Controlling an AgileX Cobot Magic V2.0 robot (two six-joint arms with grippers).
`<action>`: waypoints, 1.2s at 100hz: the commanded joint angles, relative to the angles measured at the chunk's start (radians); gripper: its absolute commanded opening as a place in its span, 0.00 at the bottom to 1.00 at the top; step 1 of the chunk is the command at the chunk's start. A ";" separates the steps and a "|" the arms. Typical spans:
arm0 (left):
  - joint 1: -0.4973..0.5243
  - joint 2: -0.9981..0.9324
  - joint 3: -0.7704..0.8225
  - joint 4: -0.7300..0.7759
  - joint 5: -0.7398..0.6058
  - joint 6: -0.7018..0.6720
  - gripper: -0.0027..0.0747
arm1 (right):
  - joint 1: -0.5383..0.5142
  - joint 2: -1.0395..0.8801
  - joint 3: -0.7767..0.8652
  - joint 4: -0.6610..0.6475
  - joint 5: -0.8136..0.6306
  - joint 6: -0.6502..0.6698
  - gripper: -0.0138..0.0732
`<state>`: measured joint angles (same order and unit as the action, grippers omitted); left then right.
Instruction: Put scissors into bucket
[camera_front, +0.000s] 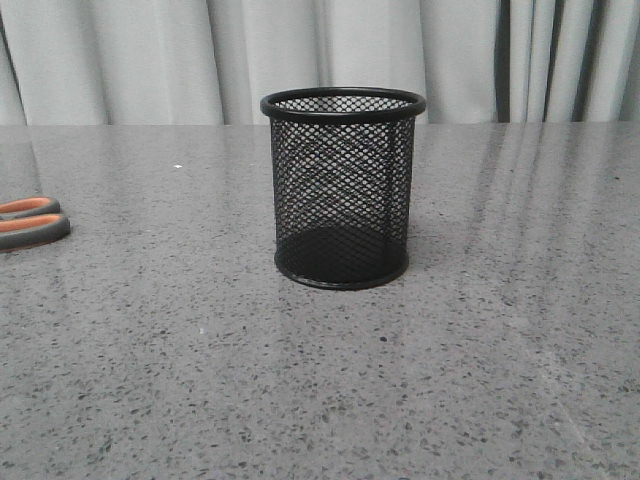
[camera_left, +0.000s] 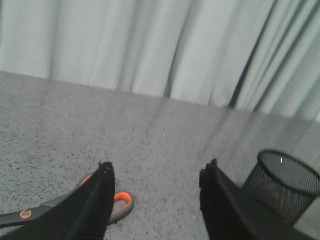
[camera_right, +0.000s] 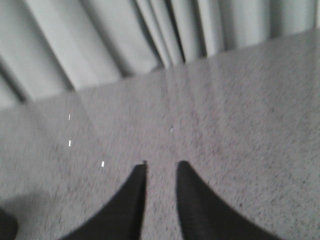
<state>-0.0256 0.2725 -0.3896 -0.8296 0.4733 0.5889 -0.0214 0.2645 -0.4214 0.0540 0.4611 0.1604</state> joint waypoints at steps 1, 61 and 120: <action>-0.020 0.127 -0.127 0.085 0.068 0.025 0.47 | 0.039 0.090 -0.102 0.000 0.013 -0.035 0.55; -0.425 0.793 -0.560 1.227 0.450 0.078 0.47 | 0.211 0.231 -0.146 0.004 -0.069 -0.041 0.64; -0.180 1.131 -0.811 0.849 0.701 0.684 0.49 | 0.242 0.231 -0.146 -0.073 -0.041 -0.054 0.64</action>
<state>-0.2219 1.3984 -1.1677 0.0565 1.1626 1.2457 0.2110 0.4841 -0.5307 0.0072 0.4894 0.1174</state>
